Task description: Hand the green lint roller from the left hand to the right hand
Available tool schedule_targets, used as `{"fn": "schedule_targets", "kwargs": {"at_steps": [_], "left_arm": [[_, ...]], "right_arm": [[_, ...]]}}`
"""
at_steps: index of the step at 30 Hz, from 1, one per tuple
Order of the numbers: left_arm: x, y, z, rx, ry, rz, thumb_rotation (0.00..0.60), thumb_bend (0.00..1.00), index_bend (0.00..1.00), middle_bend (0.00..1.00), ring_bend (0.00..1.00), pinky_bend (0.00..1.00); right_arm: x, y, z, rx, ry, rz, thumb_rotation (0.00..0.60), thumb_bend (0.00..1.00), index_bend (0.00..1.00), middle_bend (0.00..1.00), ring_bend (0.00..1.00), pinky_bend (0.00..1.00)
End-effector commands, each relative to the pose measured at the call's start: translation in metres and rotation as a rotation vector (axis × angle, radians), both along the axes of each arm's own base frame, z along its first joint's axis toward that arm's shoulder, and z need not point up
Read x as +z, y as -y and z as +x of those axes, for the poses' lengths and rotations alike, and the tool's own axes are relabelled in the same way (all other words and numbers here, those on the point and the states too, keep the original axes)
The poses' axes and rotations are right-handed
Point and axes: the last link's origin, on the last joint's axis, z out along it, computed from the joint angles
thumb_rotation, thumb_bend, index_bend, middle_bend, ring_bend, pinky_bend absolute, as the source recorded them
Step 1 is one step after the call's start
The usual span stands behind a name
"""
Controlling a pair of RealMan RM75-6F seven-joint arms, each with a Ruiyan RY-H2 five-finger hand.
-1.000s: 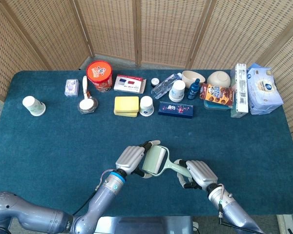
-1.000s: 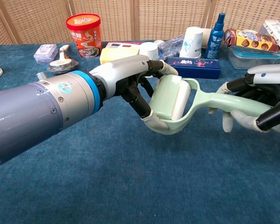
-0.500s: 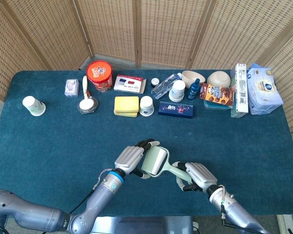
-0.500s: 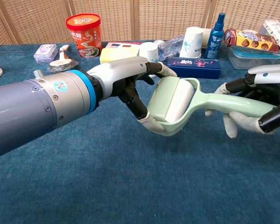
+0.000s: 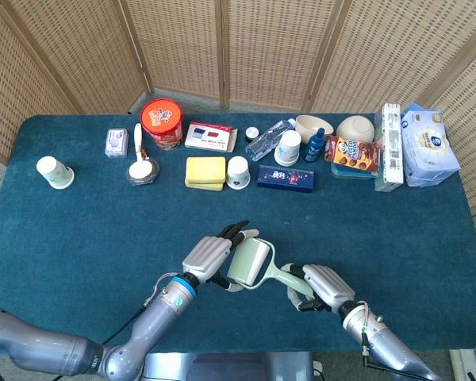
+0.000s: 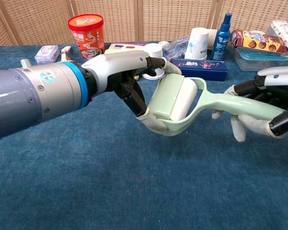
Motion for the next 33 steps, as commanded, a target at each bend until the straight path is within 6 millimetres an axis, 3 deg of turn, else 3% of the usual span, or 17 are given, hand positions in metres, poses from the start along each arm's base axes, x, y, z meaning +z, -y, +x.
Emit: {"fn": "schedule_targets", "kwargs": {"at_steps": [1, 11, 20, 27, 33], "left_arm": [[0.007, 0.000, -0.007, -0.038, -0.094, -0.020, 0.600, 0.00, 0.10, 0.00, 0.00, 0.20], [0.013, 0.000, -0.019, -0.045, -0.208, -0.080, 0.600, 0.00, 0.00, 0.00, 0.00, 0.08], [0.044, -0.009, -0.029, -0.065, -0.234, 0.001, 0.600, 0.00, 0.00, 0.00, 0.00, 0.07], [0.077, -0.020, -0.057, -0.028, -0.253, 0.084, 0.600, 0.00, 0.00, 0.00, 0.00, 0.07], [0.121, -0.023, -0.102, -0.002, -0.280, 0.199, 0.600, 0.00, 0.00, 0.00, 0.00, 0.07]], "right_arm": [[-0.001, 0.000, 0.000, -0.003, 0.004, 0.003, 0.600, 1.00, 0.67, 0.79, 0.77, 1.00], [-0.003, 0.000, 0.004, -0.005, 0.015, 0.012, 0.600, 1.00, 0.67, 0.79, 0.77, 1.00], [-0.003, 0.004, -0.001, -0.020, 0.005, 0.004, 0.600, 1.00, 0.67, 0.79, 0.77, 1.00], [0.003, 0.008, -0.008, -0.033, -0.004, -0.018, 0.600, 1.00, 0.67, 0.79, 0.77, 1.00], [0.017, 0.012, -0.014, -0.053, 0.005, -0.050, 0.600, 1.00, 0.67, 0.79, 0.77, 1.00]]}}
